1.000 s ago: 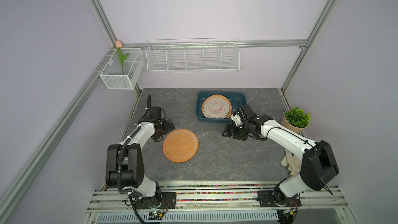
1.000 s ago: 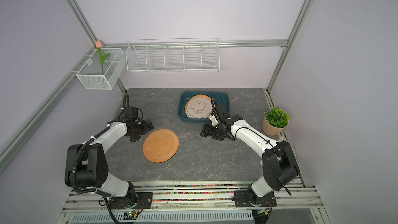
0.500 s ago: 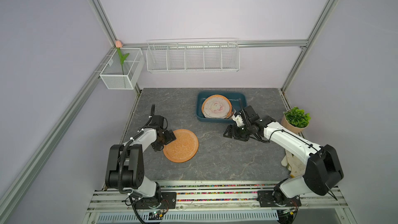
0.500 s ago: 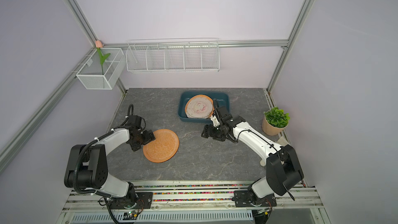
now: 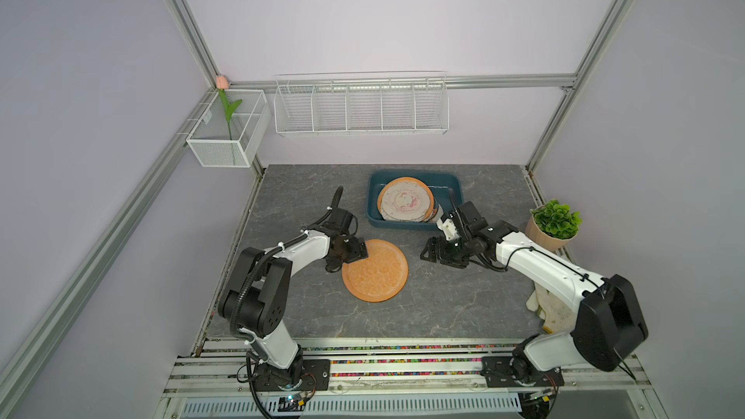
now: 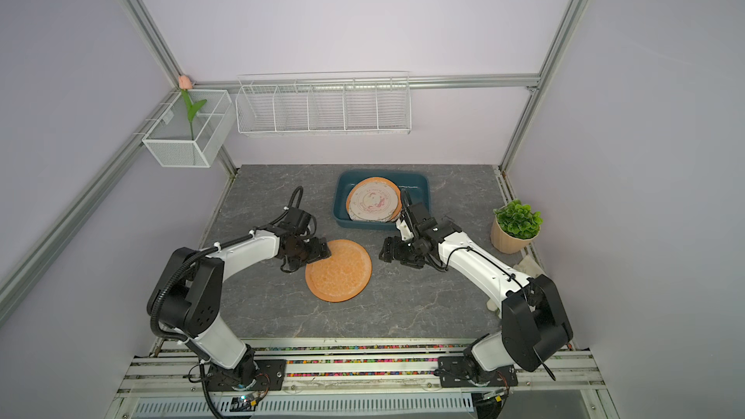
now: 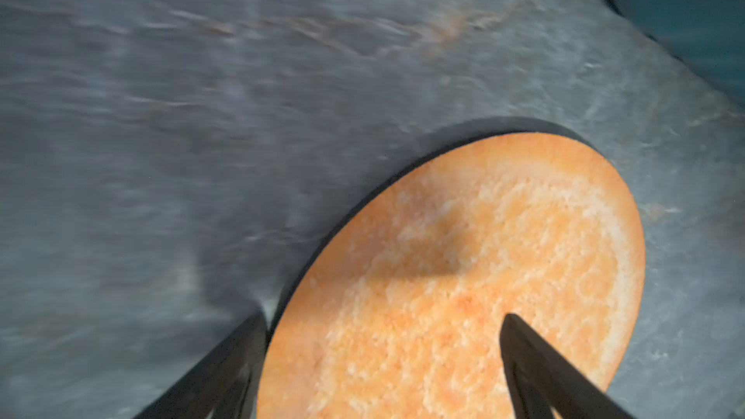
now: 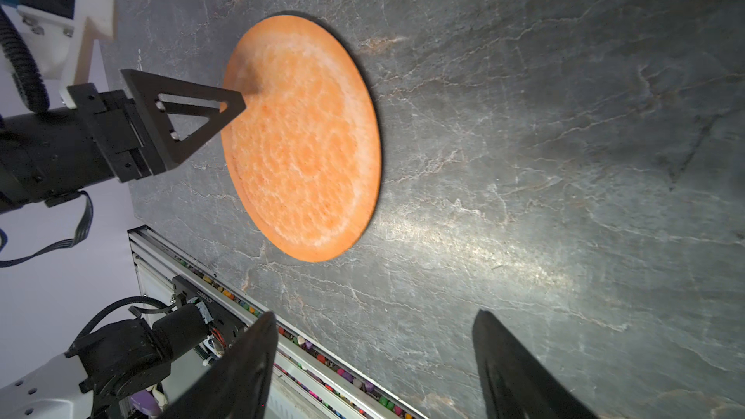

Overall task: Put the coasters into the storage box
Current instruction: Move the coaster to the center of the board, then pick up the coaster from the center of the board.

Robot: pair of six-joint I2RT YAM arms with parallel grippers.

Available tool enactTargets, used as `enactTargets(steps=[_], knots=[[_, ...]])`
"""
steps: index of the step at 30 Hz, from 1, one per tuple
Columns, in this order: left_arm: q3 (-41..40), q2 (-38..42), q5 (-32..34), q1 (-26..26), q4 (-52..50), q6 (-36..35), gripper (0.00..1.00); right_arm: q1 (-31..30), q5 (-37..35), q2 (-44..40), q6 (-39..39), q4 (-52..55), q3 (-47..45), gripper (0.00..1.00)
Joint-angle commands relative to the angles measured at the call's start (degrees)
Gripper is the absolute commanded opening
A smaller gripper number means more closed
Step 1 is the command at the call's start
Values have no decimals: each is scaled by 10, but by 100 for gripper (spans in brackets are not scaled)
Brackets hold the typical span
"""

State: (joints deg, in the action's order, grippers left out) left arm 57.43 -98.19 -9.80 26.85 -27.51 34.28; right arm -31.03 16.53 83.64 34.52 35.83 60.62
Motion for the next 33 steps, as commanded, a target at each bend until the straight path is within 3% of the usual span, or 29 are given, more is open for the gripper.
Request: enactTargets(steps=[1, 5, 11, 33], knots=[[10, -53, -40, 45, -16, 37, 90, -5, -12, -1, 7, -1, -15, 78], [40, -73, -36, 79, -26, 50, 89, -5, -22, 14, -1, 9, -23, 78], [33, -42, -5, 80, -41, 46, 89, -6, -36, 43, -11, 7, -40, 78], [-25, -7, -22, 116, -45, 65, 75, -28, -43, 138, -15, -44, -53, 75]])
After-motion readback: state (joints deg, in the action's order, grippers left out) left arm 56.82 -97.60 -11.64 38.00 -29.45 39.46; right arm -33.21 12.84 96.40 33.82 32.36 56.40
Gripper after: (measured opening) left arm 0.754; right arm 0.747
